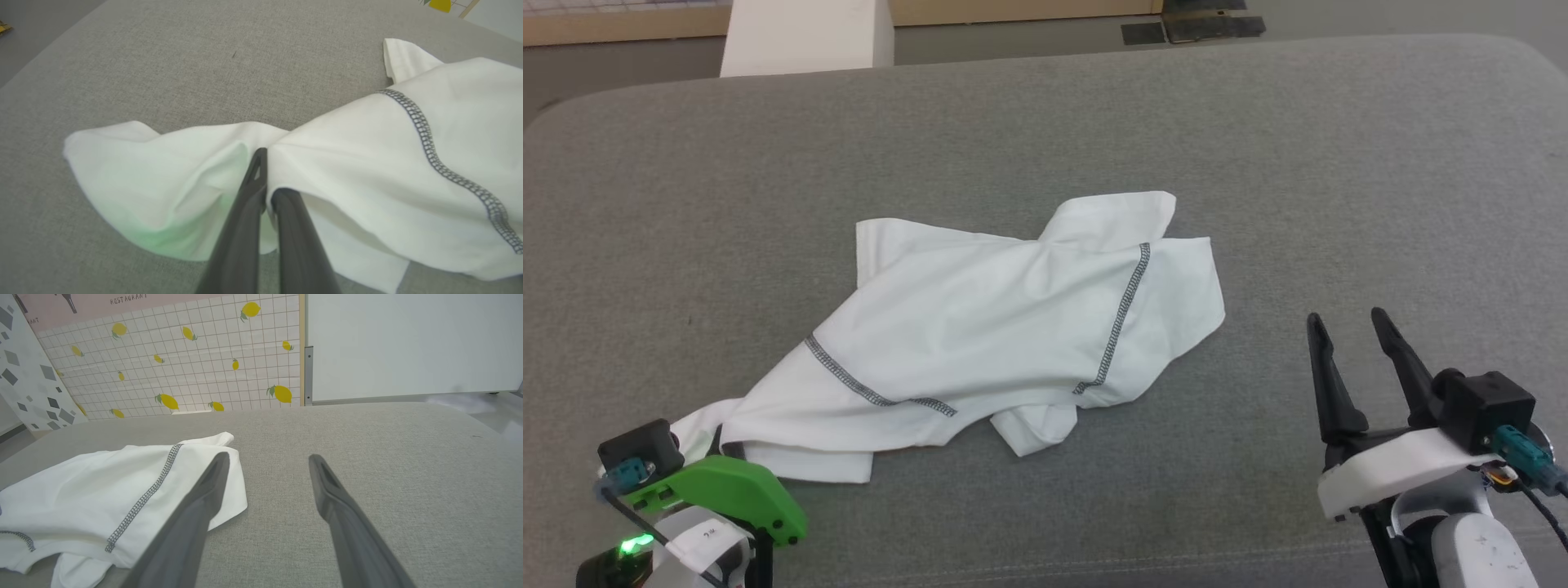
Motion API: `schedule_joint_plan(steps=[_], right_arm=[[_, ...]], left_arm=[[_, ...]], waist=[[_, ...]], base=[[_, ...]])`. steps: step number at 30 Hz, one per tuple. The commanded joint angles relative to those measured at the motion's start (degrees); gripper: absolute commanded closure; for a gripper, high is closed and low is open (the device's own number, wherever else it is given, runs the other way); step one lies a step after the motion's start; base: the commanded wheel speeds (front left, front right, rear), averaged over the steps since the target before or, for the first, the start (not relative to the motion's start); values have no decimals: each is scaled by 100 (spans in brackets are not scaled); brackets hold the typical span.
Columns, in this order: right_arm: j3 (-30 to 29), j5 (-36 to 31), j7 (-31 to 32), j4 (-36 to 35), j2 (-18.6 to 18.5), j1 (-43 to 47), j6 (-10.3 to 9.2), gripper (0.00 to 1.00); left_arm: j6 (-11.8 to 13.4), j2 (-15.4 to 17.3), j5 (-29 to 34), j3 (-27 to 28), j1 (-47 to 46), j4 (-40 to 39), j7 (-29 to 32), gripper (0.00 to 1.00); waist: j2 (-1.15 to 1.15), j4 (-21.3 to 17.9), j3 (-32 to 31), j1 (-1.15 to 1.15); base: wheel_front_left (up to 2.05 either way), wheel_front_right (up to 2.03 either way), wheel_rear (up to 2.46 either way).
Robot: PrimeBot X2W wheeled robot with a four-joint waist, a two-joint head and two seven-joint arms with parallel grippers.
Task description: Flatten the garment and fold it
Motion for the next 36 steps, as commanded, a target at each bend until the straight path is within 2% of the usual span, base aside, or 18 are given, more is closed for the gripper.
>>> schedule_joint_plan(steps=[1,3,7,10,15,20,26,29,30,31,32,33,36], right_arm=[[36,-46,94,10,0,84,-10,0],[85,-80,234,28,0,96,-10,0],[28,-113,518,66,0,12,-10,0],[-175,-160,807,195,0,-156,-10,0],[-464,-207,1389,714,0,-635,-10,0],[-565,-314,2105,1483,0,-1290,-10,0],[-656,-671,2925,2142,0,-1887,-10,0],[-612,-1038,3589,2393,0,-1985,-10,0],[-620,-1160,3861,2439,0,-1981,-10,36],[-624,-1209,4028,2431,0,-1976,-10,59],[-621,-1220,4133,2359,0,-1971,-10,96],[-639,-1236,4129,2264,0,-1969,-10,100],[-771,-1328,3777,1821,0,-1997,-10,100]], left_arm=[[-36,-36,-85,37,92,-62,-56,0],[-162,-118,-147,57,141,-133,-212,0],[-550,-424,-296,278,169,-271,-942,0],[-746,-569,-51,371,129,-337,-1220,0],[-1037,-954,749,752,1,-642,-1285,0],[-1484,-1482,1471,1062,-27,-672,-1288,0],[-1883,-1892,1903,1249,-202,-524,-1288,0],[-2055,-2027,2056,1374,-268,-439,-1289,0],[-2100,-2066,2097,1419,-278,-408,-1289,0],[-2130,-2094,2122,1455,-284,-383,-1289,0],[-2167,-2123,2146,1497,-290,-356,-1289,0],[-2195,-2142,2166,1528,-291,-336,-1289,0],[-2262,-2186,2213,1642,-273,-260,-1289,0]], waist=[[0,209,-73,0],[0,287,-81,0],[0,444,-91,0],[0,608,-46,0],[0,879,136,0],[0,1150,416,0],[0,1432,725,0],[0,1524,800,0],[0,1543,805,0],[0,1554,804,0],[0,1562,801,0],[0,1563,794,0],[0,1505,732,0]], base=[[0,0,0],[0,0,0],[0,0,0],[0,0,0],[0,0,0],[0,0,0],[0,0,0],[0,0,0],[0,0,0],[0,0,0],[0,0,0],[0,0,0],[0,0,0]])
